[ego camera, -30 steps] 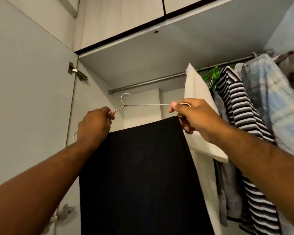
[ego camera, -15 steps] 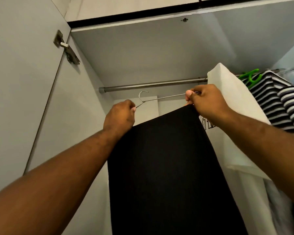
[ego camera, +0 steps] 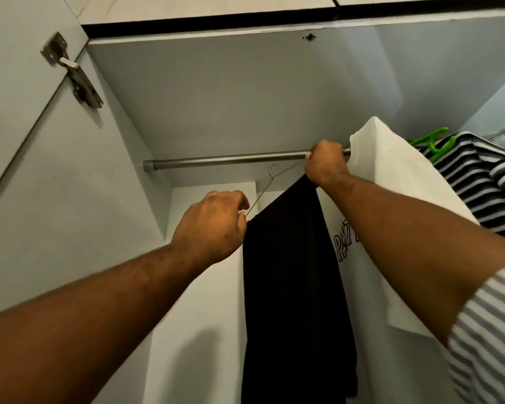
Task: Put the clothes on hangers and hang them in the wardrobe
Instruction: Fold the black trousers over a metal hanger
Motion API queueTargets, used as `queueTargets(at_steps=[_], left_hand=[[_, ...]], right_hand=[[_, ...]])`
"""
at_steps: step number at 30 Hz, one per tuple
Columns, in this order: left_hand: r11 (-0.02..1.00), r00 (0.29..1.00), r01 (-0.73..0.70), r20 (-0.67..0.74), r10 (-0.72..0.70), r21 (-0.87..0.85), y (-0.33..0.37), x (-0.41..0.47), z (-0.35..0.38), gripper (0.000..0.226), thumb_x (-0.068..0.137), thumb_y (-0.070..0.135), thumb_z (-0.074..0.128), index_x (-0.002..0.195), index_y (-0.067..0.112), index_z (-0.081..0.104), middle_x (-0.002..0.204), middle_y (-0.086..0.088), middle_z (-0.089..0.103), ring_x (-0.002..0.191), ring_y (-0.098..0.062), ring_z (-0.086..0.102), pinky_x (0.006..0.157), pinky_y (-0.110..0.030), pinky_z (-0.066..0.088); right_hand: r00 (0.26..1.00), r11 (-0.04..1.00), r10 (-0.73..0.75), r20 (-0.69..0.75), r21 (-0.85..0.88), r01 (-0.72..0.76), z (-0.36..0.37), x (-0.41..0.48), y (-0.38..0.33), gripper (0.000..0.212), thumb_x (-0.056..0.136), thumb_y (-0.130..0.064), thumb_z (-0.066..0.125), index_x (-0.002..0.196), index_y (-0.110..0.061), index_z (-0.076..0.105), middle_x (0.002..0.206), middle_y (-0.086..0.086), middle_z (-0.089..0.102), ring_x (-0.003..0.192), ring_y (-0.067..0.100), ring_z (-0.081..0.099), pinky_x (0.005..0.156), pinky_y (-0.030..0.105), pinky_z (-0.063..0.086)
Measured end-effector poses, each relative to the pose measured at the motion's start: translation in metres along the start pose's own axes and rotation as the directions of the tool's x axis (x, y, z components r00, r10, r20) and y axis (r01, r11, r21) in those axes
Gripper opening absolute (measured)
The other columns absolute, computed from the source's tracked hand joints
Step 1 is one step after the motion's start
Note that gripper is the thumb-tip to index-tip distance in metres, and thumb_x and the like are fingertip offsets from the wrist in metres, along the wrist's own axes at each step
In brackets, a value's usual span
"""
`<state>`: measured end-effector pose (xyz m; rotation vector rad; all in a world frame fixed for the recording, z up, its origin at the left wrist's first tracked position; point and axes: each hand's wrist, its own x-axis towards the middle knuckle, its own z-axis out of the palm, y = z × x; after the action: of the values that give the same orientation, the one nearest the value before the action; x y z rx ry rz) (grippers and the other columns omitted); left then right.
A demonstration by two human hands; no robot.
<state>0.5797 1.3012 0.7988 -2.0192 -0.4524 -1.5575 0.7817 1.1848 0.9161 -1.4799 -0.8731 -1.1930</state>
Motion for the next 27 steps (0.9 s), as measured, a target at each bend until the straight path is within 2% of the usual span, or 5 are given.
queueTargets(at_steps=[6,13,19,23,27], left_hand=[[0.999,0.999,-0.033,0.008,0.033,0.003,0.007,-0.005,0.016,0.029,0.104,0.037,0.044,0.13,0.03,0.056,0.125,0.007,0.063,0.11,-0.011,0.058,0.084,-0.022,0.039],[0.998,0.998,-0.042,0.037,0.041,0.044,0.003,-0.029,0.024,0.031,0.104,0.037,0.042,0.133,0.033,0.054,0.13,0.011,0.061,0.116,-0.009,0.056,0.094,-0.023,0.042],[0.996,0.996,0.006,0.086,-0.014,0.094,0.007,-0.052,0.025,0.032,0.103,0.035,0.04,0.133,0.032,0.052,0.132,0.012,0.059,0.122,-0.01,0.052,0.098,-0.029,0.044],[0.997,0.996,0.013,0.086,-0.02,0.079,0.021,-0.057,0.018,0.032,0.103,0.034,0.04,0.133,0.032,0.053,0.133,0.012,0.06,0.122,-0.01,0.052,0.099,-0.031,0.046],[0.997,0.996,-0.005,0.087,-0.001,0.073,0.031,-0.057,0.006,0.032,0.103,0.034,0.039,0.132,0.031,0.052,0.132,0.012,0.06,0.123,-0.01,0.052,0.099,-0.031,0.046]], right_hand=[[0.999,0.997,-0.039,-0.024,-0.065,0.037,0.001,0.029,-0.005,0.022,0.102,-0.009,0.052,0.113,0.003,0.067,0.12,0.022,0.068,0.114,0.039,0.063,0.091,0.037,0.051],[0.998,0.998,-0.006,-0.063,-0.066,0.002,-0.002,0.04,0.005,0.022,0.1,-0.01,0.058,0.115,0.005,0.066,0.12,0.026,0.065,0.113,0.043,0.062,0.09,0.04,0.052],[0.989,0.985,-0.104,-0.102,-0.147,0.088,-0.03,0.026,0.003,0.02,0.099,-0.004,0.054,0.114,0.006,0.063,0.119,0.028,0.063,0.11,0.046,0.061,0.085,0.041,0.05],[0.989,0.968,-0.141,-0.046,-0.218,0.128,-0.045,0.015,-0.006,0.016,0.095,-0.001,0.06,0.109,0.004,0.064,0.116,0.024,0.065,0.105,0.043,0.063,0.082,0.04,0.05],[0.994,0.972,-0.104,0.038,-0.21,0.11,-0.054,0.002,-0.01,0.022,0.094,-0.002,0.062,0.116,0.0,0.062,0.118,0.02,0.063,0.106,0.042,0.064,0.079,0.039,0.049]])
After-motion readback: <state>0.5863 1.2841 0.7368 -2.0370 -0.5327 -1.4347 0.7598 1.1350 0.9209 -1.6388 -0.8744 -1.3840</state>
